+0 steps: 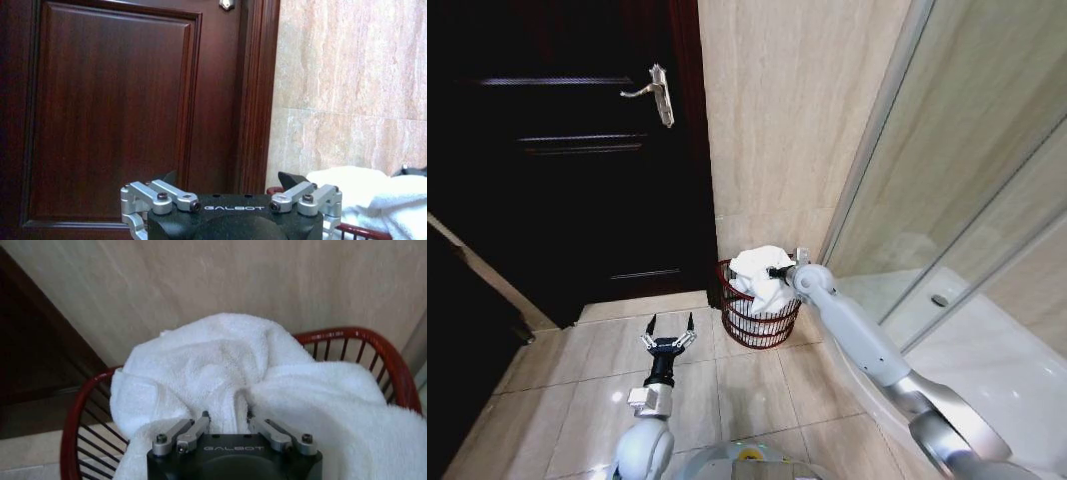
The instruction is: Discard the used towel into the hamper.
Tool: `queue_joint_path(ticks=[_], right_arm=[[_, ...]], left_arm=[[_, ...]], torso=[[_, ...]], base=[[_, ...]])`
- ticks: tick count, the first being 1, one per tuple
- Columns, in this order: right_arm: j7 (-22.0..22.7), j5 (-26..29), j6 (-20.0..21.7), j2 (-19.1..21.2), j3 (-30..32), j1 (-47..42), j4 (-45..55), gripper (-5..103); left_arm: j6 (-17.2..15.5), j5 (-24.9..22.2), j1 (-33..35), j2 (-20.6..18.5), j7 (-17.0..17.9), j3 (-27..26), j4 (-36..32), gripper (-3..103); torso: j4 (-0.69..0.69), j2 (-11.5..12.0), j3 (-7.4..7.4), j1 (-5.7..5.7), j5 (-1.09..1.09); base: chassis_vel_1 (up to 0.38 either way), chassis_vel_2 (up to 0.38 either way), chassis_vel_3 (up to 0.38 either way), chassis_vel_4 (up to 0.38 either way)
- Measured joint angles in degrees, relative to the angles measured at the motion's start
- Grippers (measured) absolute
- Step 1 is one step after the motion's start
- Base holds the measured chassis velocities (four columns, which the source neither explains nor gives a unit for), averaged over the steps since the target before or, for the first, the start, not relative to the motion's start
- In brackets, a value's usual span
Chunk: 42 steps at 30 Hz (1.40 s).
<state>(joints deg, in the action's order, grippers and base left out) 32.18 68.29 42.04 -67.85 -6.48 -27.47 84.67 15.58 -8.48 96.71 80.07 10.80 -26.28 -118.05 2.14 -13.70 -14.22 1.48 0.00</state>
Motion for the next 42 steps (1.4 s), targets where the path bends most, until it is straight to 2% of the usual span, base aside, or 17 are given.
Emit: queue_joint_path(ticks=[20,26,36,40,41,42], right_arm=[[0.6,-1.5,-0.5,-6.9,-1.7,2.1,-9.3,17],[0.2,-0.8,-0.3,-10.5,1.5,1.9,-14.5,17],[-2.6,-2.7,-0.3,-10.7,2.9,2.0,-15.5,14],[-5.0,-10.8,-2.8,-8.3,1.5,0.5,-11.4,33],[-5.0,-10.8,-2.8,-8.3,1.5,0.5,-11.4,33],[-5.0,-12.4,-3.5,-7.5,1.5,-0.1,-9.5,37]], left_arm=[[1.8,-0.3,0.1,0.5,0.3,-0.1,0.9,100],[1.8,-0.4,-0.5,0.8,0.6,0.5,0.6,100],[1.9,-0.3,-0.8,1.0,0.6,0.8,1.0,100],[1.9,-0.2,-1.1,1.2,0.6,0.9,1.0,100],[1.9,-0.2,-1.1,1.2,0.6,0.9,1.0,100],[1.8,-0.2,-1.1,1.3,0.6,1.0,1.0,100]], torso=[[0.00,0.0,-0.01,0.01,0.01],[0.01,0.0,-0.01,0.01,0.01],[0.01,0.0,-0.02,0.01,0.00],[0.02,0.0,-0.03,0.02,-0.02],[0.02,0.0,-0.03,0.02,-0.02],[0.01,0.0,-0.03,0.02,-0.01]], base=[[0.000,0.000,0.000,0.000],[0.000,0.000,0.000,0.000],[0.000,0.000,0.000,0.000],[0.000,0.000,0.000,0.000],[0.000,0.000,0.000,0.000],[0.000,0.000,0.000,0.000]])
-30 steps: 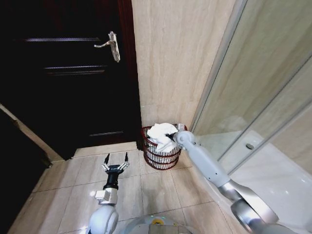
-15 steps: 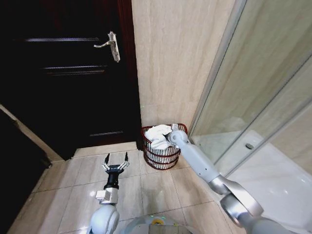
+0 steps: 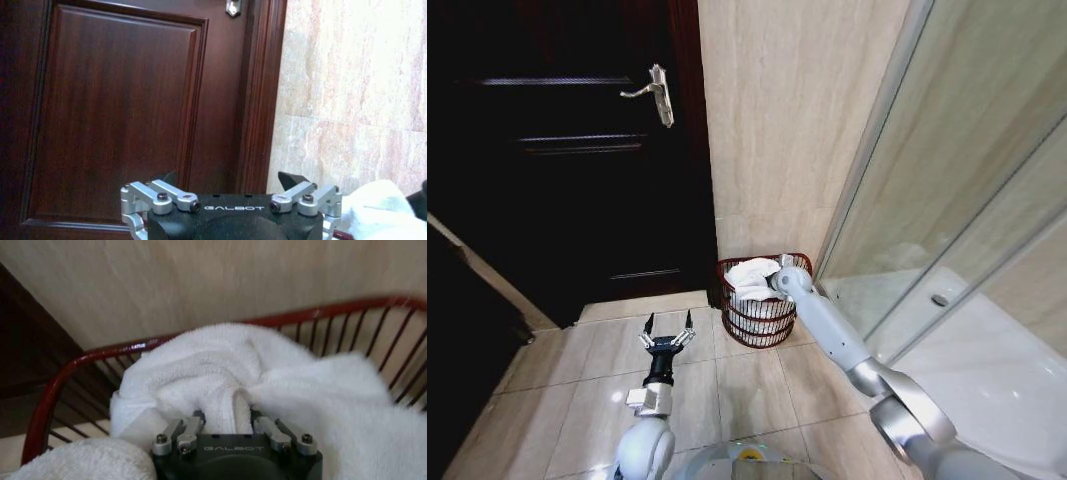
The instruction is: Discard the used towel into the hamper.
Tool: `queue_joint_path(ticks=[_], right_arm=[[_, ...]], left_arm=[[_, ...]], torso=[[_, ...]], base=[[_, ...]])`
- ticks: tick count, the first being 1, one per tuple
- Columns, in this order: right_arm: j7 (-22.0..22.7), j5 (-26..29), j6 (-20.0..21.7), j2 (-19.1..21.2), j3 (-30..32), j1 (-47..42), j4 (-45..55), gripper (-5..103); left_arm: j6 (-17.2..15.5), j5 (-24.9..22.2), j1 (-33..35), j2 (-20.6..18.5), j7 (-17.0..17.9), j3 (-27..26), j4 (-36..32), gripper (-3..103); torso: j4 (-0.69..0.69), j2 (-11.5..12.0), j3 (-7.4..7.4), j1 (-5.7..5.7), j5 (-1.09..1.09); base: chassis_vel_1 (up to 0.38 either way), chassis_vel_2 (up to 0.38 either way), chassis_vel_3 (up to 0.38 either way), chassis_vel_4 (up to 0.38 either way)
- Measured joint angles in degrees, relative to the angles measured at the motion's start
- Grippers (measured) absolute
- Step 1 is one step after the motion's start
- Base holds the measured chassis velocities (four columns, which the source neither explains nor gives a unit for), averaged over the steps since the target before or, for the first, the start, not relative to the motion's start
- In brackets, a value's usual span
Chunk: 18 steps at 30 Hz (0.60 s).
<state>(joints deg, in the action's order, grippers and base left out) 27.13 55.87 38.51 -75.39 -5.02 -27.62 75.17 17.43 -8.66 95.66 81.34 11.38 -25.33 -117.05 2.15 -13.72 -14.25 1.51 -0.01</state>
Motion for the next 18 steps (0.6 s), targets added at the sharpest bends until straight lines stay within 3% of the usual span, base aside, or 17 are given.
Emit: queue_joint_path(ticks=[6,8,12,18], right_arm=[[0.0,-1.3,-0.5,3.1,1.7,-2.3,8.1,54],[0.0,-1.3,-0.8,4.5,2.4,-2.6,10.7,70],[0.1,-1.0,-0.9,5.6,2.9,-2.8,12.7,76],[1.1,-0.3,-0.9,9.7,4.8,-7.4,23.0,99]], left_arm=[[0.1,0.2,0.3,0.3,0.0,0.4,0.3,100],[0.1,0.4,0.3,0.4,0.2,0.7,0.3,100],[0.1,0.7,0.3,0.7,0.2,1.0,0.2,100],[0.2,1.1,0.9,0.7,0.3,1.1,0.0,100]], torso=[[-0.02,0.0,0.01,0.00,0.01],[-0.02,0.0,0.01,0.00,0.00],[-0.01,0.0,0.01,0.00,0.00],[-0.02,0.0,0.01,-0.01,0.00]], base=[[0.000,0.000,0.000,0.000],[0.000,0.000,0.000,0.000],[0.000,0.000,0.000,0.000],[0.000,0.000,0.000,0.000]])
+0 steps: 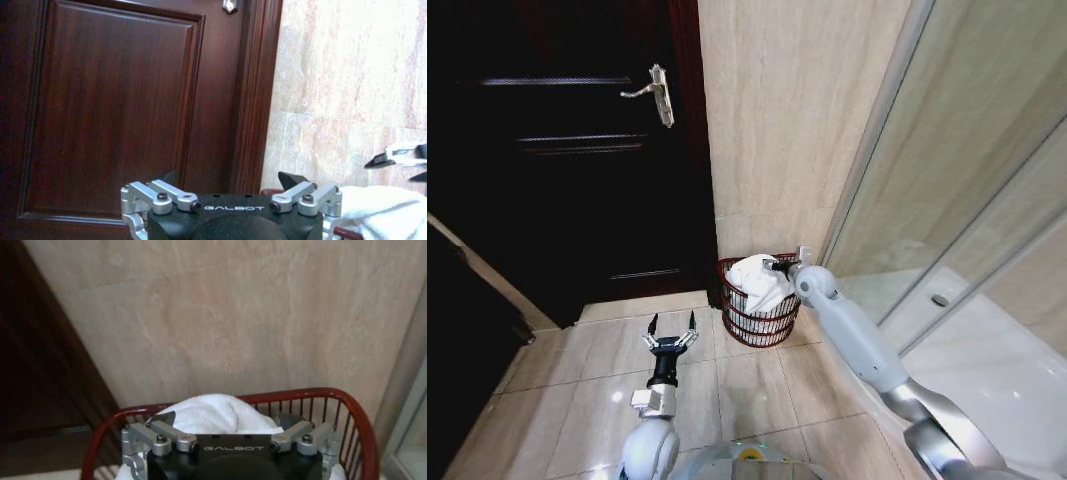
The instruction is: Discard the used towel into the hamper.
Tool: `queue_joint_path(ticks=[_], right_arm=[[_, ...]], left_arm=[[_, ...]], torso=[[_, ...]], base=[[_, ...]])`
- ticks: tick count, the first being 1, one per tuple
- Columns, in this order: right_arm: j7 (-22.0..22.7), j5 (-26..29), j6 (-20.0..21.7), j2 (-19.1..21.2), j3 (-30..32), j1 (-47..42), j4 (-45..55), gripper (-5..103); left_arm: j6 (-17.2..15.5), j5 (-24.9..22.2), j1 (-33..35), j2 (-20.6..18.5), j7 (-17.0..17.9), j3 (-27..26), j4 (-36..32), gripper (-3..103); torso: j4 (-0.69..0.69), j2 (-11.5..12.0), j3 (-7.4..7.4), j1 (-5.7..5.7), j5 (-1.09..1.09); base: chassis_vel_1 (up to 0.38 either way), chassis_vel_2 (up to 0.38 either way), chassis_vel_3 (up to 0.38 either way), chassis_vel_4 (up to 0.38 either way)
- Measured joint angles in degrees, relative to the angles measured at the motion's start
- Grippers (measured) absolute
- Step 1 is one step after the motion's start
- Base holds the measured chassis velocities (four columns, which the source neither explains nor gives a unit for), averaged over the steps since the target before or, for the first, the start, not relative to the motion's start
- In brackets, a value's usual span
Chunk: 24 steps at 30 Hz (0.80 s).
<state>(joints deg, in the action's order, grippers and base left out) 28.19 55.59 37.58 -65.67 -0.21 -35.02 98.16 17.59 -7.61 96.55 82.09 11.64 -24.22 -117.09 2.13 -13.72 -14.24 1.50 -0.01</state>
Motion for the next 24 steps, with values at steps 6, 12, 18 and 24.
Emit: queue_joint_path(ticks=[6,12,18,24], right_arm=[[1.0,0.0,0.5,3.2,2.5,-6.0,9.8,100],[1.0,-4.8,-0.2,4.8,5.6,-13.6,14.3,100],[-1.1,-12.3,-3.2,4.6,7.2,-18.2,17.0,100],[-1.7,-13.8,-3.2,3.6,8.8,-23.4,20.1,100]], left_arm=[[0.1,0.1,0.1,-0.1,-0.1,0.0,0.0,100],[-0.1,0.2,0.0,-0.4,-0.2,0.1,-0.2,100],[-0.2,-0.3,0.0,-0.6,-0.2,0.1,-0.6,100],[-0.4,-0.4,0.0,-1.1,-0.3,0.2,-0.2,100]], torso=[[0.02,0.0,0.00,0.00,0.00],[0.01,0.0,0.00,0.00,0.00],[0.01,0.0,0.01,0.00,0.00],[0.01,0.0,0.01,0.00,0.01]], base=[[0.000,0.000,0.000,0.000],[0.000,0.000,0.000,0.000],[0.000,0.000,0.000,0.000],[0.000,0.000,0.000,0.000]])
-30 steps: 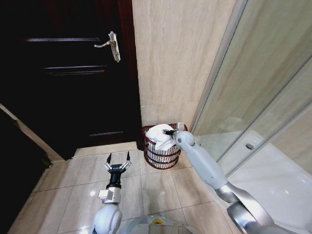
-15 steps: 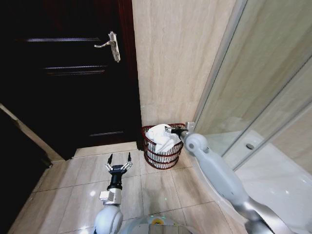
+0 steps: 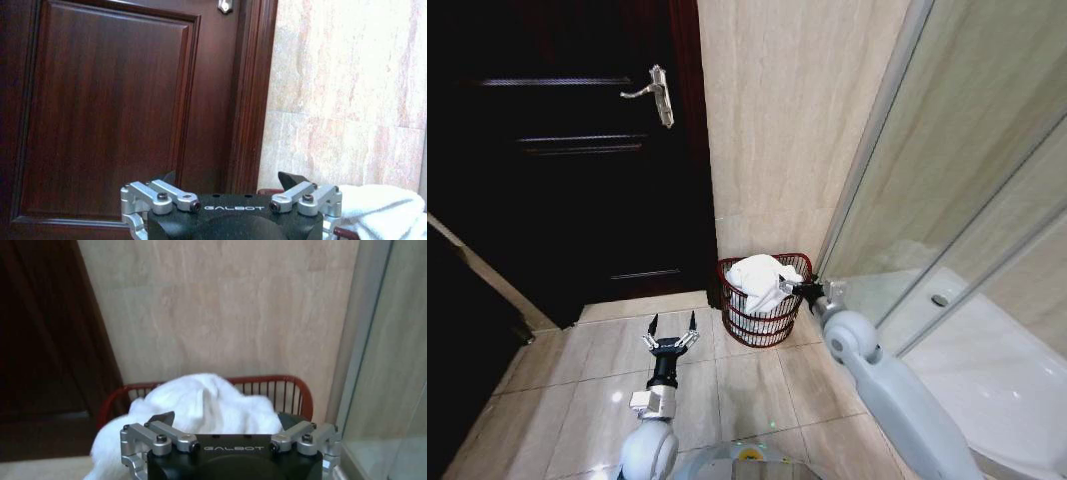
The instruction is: Discard the used towel into the hamper.
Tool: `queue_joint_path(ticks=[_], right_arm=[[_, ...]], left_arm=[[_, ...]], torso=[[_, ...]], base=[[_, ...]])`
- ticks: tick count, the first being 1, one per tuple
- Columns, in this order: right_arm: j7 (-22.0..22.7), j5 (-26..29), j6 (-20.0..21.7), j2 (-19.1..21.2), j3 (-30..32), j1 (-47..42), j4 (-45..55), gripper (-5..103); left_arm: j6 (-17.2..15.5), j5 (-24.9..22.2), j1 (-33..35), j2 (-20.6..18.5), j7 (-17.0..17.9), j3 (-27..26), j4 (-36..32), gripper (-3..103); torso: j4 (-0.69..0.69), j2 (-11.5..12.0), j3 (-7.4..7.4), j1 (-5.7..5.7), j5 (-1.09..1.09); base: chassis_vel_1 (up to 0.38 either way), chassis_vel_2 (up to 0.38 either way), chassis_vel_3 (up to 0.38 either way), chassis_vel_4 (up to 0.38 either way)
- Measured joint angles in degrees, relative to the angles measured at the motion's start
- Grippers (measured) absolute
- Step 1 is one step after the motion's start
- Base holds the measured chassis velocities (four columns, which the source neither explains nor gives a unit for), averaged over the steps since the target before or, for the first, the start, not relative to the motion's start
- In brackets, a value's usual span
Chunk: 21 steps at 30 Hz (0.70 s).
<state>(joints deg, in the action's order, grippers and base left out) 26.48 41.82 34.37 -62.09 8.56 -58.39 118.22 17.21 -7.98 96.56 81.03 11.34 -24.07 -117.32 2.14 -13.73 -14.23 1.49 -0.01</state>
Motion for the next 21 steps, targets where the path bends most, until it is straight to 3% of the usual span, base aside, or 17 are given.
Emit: queue_joint_path(ticks=[3,6,21], right_arm=[[-3.7,-2.8,0.1,0.0,0.3,-2.4,1.1,100],[-4.6,-3.8,0.8,0.1,-0.6,-3.1,1.6,100],[-3.5,-5.7,0.0,-2.4,-7.5,0.4,-1.9,100]], left_arm=[[-0.7,0.3,0.0,0.2,-0.1,0.5,0.1,100],[-0.9,0.7,-0.1,0.4,-0.1,0.7,0.2,100],[0.7,0.2,1.6,0.0,-0.1,-0.8,0.1,100]], torso=[[0.00,0.0,0.00,0.00,0.00],[0.00,0.0,0.00,0.00,0.01],[0.01,0.0,-0.01,0.00,0.00]], base=[[0.000,0.000,0.000,0.000],[0.000,0.000,0.000,0.000],[0.000,0.000,0.000,0.000]])
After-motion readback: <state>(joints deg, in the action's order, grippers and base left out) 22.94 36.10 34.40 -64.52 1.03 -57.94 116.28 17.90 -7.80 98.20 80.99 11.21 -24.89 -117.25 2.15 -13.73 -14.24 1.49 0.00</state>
